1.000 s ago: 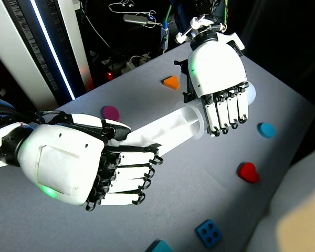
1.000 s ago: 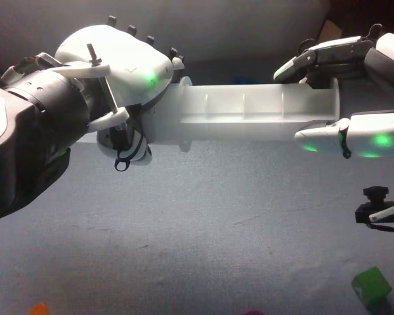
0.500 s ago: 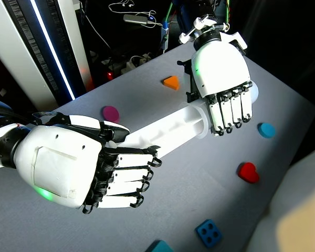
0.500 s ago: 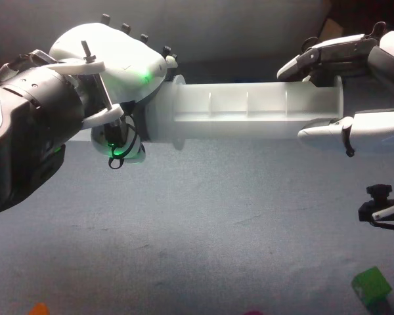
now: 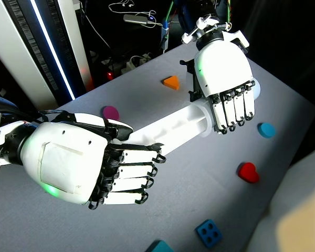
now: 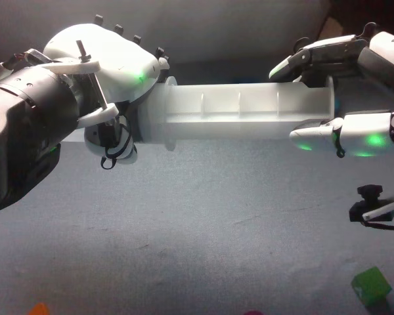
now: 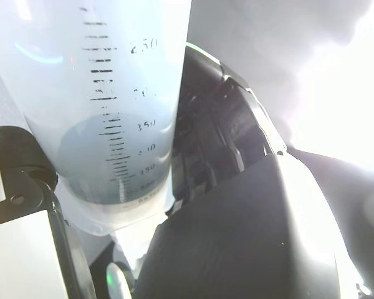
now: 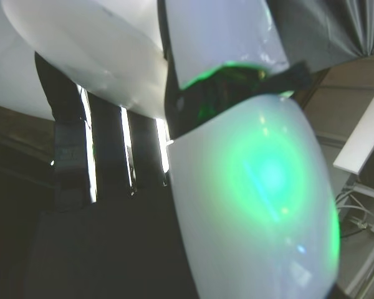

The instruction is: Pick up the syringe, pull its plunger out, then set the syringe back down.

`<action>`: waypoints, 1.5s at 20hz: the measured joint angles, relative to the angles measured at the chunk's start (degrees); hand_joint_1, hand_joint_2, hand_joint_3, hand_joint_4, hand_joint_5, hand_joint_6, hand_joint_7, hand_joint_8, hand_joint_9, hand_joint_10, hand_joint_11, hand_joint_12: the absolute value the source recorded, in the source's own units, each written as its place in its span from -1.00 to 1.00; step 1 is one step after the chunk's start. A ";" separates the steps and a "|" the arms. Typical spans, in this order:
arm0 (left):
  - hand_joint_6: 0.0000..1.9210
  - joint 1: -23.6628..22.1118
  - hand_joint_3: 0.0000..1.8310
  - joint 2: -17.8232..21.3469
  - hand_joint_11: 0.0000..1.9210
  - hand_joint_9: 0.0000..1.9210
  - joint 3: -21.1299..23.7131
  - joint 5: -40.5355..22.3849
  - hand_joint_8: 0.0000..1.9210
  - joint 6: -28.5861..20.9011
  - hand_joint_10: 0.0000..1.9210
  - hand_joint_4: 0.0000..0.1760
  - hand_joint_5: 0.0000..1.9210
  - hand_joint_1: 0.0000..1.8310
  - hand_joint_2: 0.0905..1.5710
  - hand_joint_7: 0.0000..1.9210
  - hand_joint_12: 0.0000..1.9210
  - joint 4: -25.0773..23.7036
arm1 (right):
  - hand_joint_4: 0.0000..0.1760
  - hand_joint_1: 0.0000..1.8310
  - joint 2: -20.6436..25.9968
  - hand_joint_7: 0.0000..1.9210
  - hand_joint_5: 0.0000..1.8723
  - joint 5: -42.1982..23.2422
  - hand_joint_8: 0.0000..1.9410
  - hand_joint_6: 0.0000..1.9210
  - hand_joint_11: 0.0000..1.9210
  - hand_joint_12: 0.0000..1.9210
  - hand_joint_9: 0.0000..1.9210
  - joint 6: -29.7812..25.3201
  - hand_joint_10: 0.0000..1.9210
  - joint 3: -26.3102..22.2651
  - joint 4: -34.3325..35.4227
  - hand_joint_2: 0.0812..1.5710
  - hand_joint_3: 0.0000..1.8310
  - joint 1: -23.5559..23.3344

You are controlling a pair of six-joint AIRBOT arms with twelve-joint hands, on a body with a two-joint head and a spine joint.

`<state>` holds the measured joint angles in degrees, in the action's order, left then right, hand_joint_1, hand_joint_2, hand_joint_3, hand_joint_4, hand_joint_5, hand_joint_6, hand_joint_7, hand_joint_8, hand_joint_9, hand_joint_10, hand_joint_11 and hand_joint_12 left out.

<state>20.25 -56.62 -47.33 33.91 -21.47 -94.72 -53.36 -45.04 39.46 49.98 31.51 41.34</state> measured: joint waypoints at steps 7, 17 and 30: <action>0.52 0.63 -1.00 0.42 -0.51 -0.29 0.50 0.63 0.47 -0.37 0.72 -1.00 -0.38 0.42 0.60 -0.29 0.64 0.63 | -1.00 0.11 -1.66 -0.43 -0.53 -1.88 -1.00 -1.00 -0.83 0.25 -0.47 4.33 -0.91 -0.28 3.67 0.32 -1.00 0.79; 0.46 2.21 -1.00 0.48 -0.47 -0.29 -0.07 1.01 0.47 -0.33 0.73 -1.00 -0.35 0.42 0.59 -0.28 0.62 0.20 | -1.00 -0.65 1.44 -1.00 -0.99 0.74 -1.00 -1.00 -1.00 -0.65 -0.98 4.07 -1.00 -3.45 1.22 0.07 -1.00 1.84; 0.54 7.67 -1.00 -1.97 -0.45 -0.29 -4.59 -1.01 0.45 -2.32 0.72 -1.00 -0.38 0.42 0.61 -0.30 0.63 -0.09 | -1.00 -0.71 8.48 -1.00 -1.00 5.33 -1.00 -1.00 -1.00 -0.73 -0.99 55.21 -1.00 -18.21 26.34 0.07 -1.00 -12.83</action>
<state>27.92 -58.59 -51.92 32.91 -23.79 -94.80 -44.88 -39.70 94.67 31.77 57.84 28.51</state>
